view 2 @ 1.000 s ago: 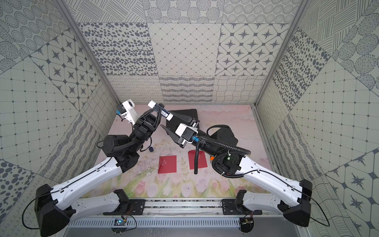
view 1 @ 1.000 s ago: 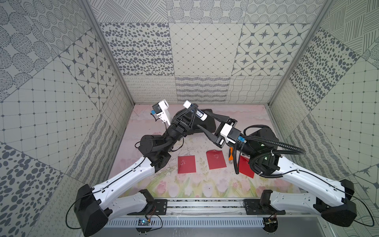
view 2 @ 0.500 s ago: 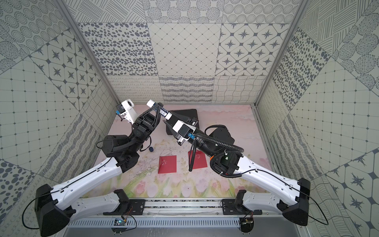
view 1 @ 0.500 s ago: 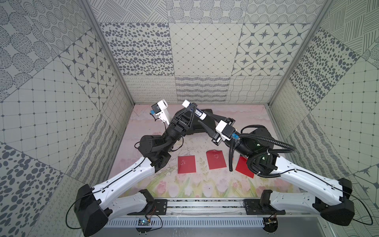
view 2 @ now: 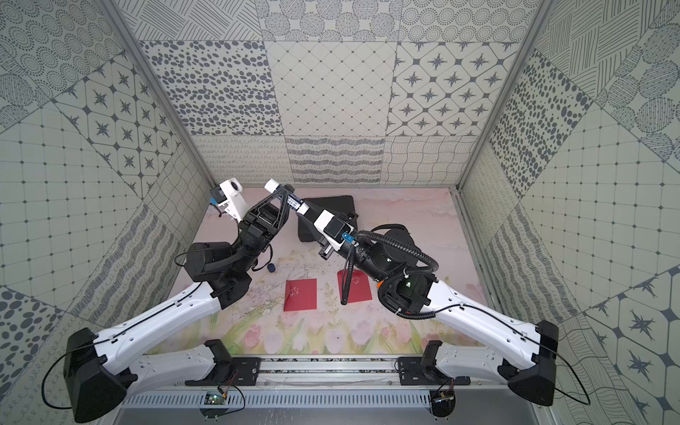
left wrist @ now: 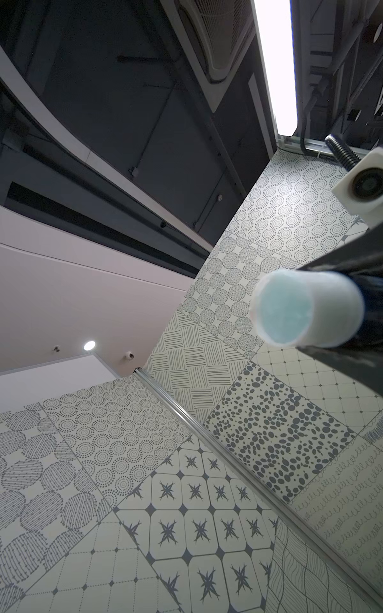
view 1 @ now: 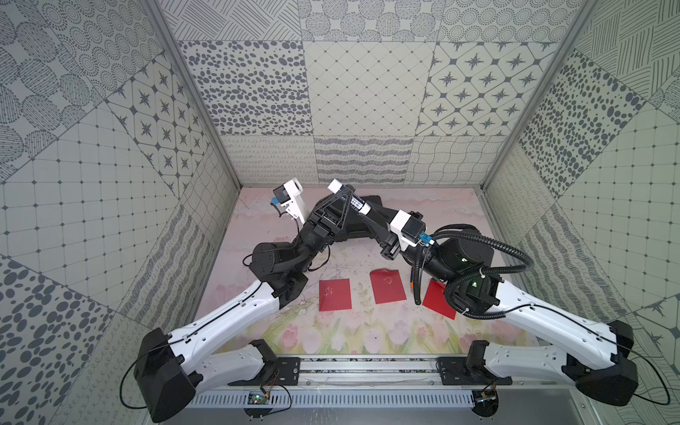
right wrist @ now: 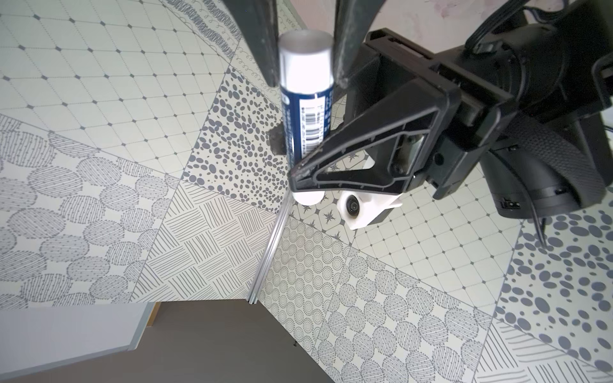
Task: Seal the envelope with a glue stick
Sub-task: Unscrew the glue stick.
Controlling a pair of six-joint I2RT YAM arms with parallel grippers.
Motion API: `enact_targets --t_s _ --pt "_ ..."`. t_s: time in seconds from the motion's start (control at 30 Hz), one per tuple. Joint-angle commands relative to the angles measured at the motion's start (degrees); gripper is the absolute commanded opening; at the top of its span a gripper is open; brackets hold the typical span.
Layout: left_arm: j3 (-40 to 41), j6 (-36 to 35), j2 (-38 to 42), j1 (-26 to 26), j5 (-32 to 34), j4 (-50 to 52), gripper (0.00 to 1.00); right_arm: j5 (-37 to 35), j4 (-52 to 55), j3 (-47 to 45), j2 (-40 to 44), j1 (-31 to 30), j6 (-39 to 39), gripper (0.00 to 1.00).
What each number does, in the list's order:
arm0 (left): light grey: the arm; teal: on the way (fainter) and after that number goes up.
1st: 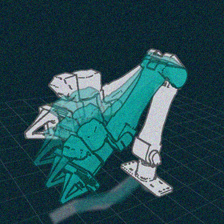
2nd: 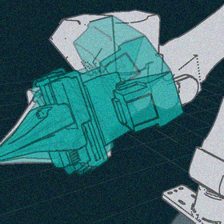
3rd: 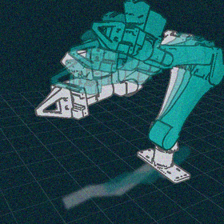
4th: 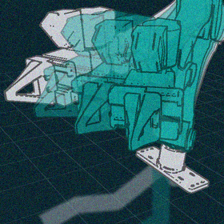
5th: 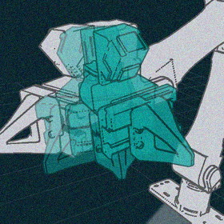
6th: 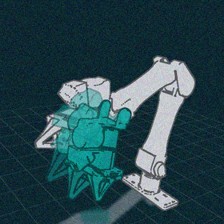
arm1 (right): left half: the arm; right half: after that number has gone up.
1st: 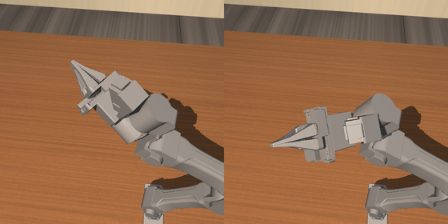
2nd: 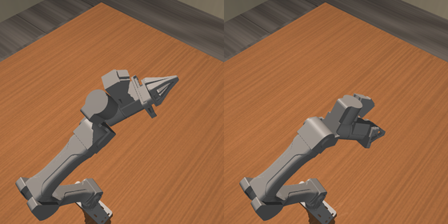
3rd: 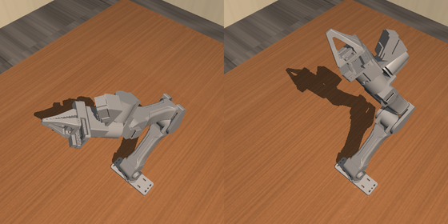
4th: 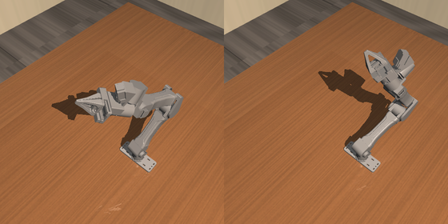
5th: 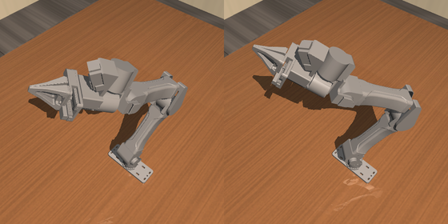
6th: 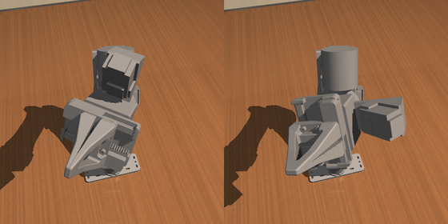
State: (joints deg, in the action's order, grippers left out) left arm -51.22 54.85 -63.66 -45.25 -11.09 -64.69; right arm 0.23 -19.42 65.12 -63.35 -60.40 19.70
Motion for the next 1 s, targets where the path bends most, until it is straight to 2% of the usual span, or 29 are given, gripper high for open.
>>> enact_targets --t_s 0.0,0.23,0.33,0.43,0.5,0.57,0.73,0.87,0.97 --pt "-2.63 -4.35 -0.85 0.44 -9.49 -9.56 0.0 6.88 2.28 -0.79 5.09 -0.66 -19.64 0.17" --pt "-11.88 -4.42 -4.02 0.78 -28.37 -15.75 0.0 22.81 -4.34 -5.05 11.84 -0.59 -54.93 0.14" --pt "-15.11 -3.66 -5.22 0.74 -33.56 -16.48 0.0 27.69 -4.13 -3.33 10.95 -0.59 -62.53 0.13" --pt "-15.93 -4.07 -5.51 0.74 -34.65 -16.48 0.0 30.7 -7.62 -4.19 9.84 -0.6 -66.17 0.13" --pt "-15.67 -4.23 -5.42 0.77 -34.31 -16.48 0.0 29.37 -7.76 -5.26 10.22 -0.65 -64.97 0.14" --pt "-14.98 -4.14 -5.25 0.77 -33.36 -16.44 0.0 25.64 -5.94 -6.28 11.69 -0.6 -60.58 0.26" --pt "-11.23 -6.78 -3.66 0.78 -28.39 -12.15 0.0 12.74 -4.19 -8.63 14.84 -0.66 -45.05 0.47" --pt "-6.12 -9.75 -0.9 0.78 -17.18 -4.14 0.0 8.04 -5.34 -8.16 14.22 -0.71 -29.21 0.52" --pt "-2.38 -8.23 0.11 0.83 -8.61 -2.49 0.0 8.49 -5.29 -5.68 11.48 -0.74 -17.3 0.51"
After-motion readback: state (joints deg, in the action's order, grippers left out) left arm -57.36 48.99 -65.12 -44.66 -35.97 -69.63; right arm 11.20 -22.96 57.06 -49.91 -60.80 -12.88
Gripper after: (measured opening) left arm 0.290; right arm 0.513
